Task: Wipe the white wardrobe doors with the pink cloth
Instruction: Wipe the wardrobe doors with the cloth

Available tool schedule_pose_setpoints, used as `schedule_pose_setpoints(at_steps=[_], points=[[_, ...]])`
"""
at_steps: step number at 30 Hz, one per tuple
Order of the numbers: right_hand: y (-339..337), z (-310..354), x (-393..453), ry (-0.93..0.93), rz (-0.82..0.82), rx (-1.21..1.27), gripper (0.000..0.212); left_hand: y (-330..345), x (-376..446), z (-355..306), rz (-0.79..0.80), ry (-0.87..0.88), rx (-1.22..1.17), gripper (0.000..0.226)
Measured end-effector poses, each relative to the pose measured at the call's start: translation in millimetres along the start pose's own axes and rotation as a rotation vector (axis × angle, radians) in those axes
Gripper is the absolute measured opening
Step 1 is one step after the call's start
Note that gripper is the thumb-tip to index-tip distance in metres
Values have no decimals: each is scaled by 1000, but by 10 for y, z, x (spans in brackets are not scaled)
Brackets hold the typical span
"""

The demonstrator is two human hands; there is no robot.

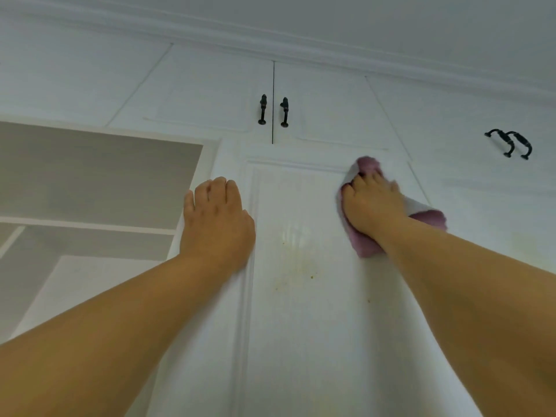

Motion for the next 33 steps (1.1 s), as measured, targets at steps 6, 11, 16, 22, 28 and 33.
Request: schedule_pose_setpoints(at_steps=[6,11,16,22,28,33], points=[[7,1103,-409,-354,45,103,57,-48,-7,46,-56,20,-107,47],[-28,991,-383,-451,58,108,59,-85,-14,45,-38,2,-82,48],[5,-193,-100,2,20,-37,66,-48,-48,-6,22,-30,56,51],[-133,-534,-172,-18,-84,-378,50,-50,-68,-37,39,-40,122,50],[-154,-526,-153,-3,-70,-391,51,-62,-105,-65,21,-13,102,53],[53,-347,-214,-56,10,-17,61,-39,-172,-16,-48,43,-143,48]])
Point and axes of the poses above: each hand's wrist, its own x-axis towards the middle knuckle, its own y-axis out of the palm, z = x × y, the point moved 4 cm from there along x, towards the middle knuckle, and after that the axes turned 11 degrees about y, right-handed, at the moved point
